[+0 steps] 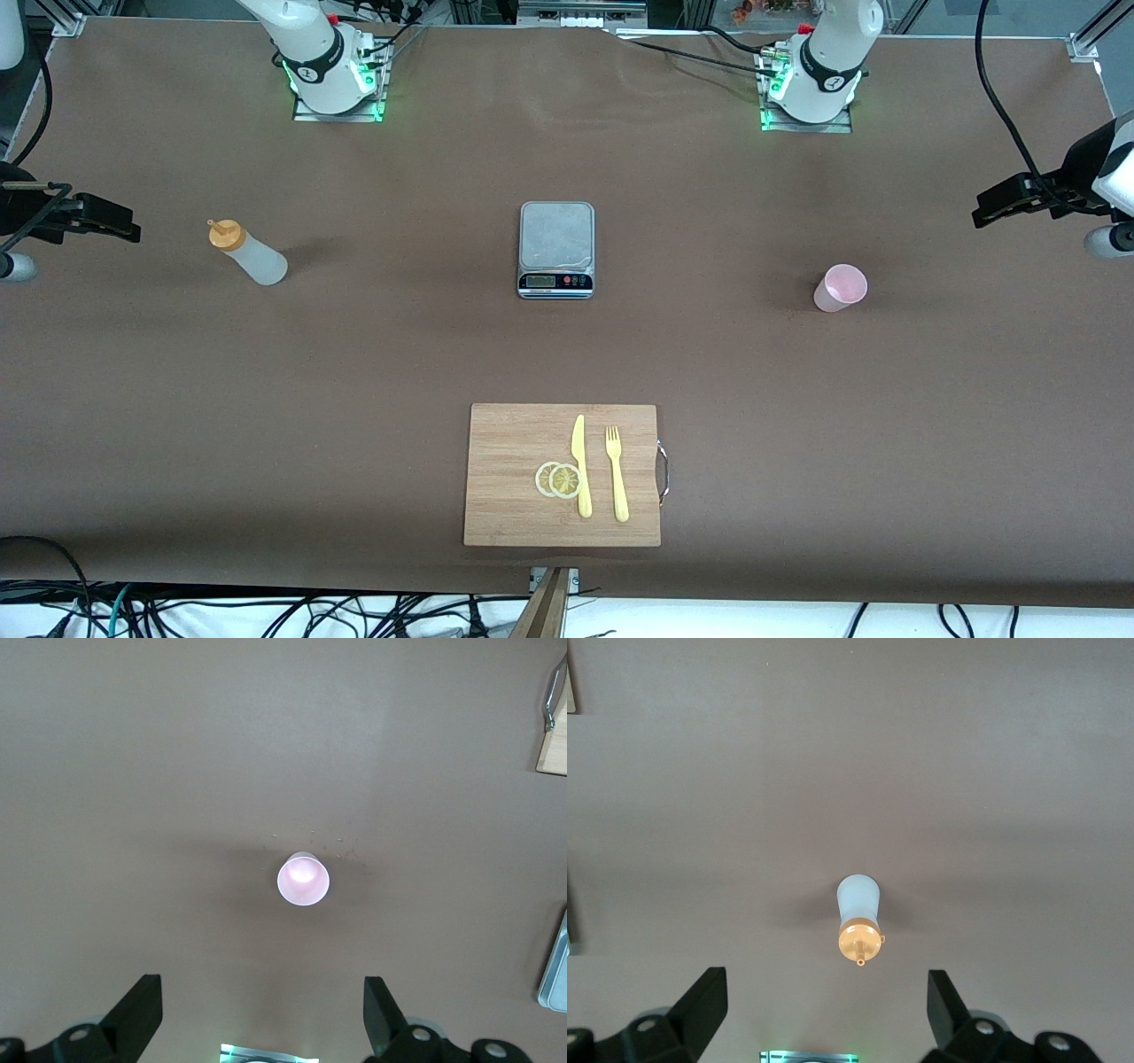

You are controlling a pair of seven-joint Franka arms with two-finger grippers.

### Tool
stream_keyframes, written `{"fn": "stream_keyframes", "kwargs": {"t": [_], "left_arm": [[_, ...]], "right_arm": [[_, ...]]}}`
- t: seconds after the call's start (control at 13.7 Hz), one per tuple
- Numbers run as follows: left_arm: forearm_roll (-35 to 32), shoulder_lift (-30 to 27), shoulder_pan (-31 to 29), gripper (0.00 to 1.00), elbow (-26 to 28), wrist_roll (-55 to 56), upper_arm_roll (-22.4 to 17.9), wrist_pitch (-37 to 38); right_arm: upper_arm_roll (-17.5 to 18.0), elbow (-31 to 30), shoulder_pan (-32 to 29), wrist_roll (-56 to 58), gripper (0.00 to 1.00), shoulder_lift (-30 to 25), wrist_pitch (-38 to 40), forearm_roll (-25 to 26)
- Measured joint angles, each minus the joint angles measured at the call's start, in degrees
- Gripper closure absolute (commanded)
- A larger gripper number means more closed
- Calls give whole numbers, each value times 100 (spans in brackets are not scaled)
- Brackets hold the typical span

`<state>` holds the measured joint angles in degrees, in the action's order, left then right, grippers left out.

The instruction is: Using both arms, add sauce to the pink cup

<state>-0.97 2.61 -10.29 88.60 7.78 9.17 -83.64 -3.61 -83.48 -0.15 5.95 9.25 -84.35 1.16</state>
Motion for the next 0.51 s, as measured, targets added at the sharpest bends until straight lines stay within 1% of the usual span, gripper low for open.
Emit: {"fn": "stream_keyframes", "kwargs": {"t": [0.22, 0.37, 0.44, 0.51], "left_arm": [[0, -1, 0, 0, 17, -9, 0, -6], [0, -14, 0, 0, 131, -76, 1, -104], [0, -55, 0, 0, 332, -133, 2, -325], [0, -136, 0, 0, 646, -163, 3, -647]], "right_arm": [[-4, 0, -7, 0, 0, 0, 0, 0], [-11, 0, -30, 0, 0, 0, 0, 0], [-13, 0, -38, 0, 0, 0, 0, 0], [-15, 0, -39, 0, 0, 1, 0, 0]]}}
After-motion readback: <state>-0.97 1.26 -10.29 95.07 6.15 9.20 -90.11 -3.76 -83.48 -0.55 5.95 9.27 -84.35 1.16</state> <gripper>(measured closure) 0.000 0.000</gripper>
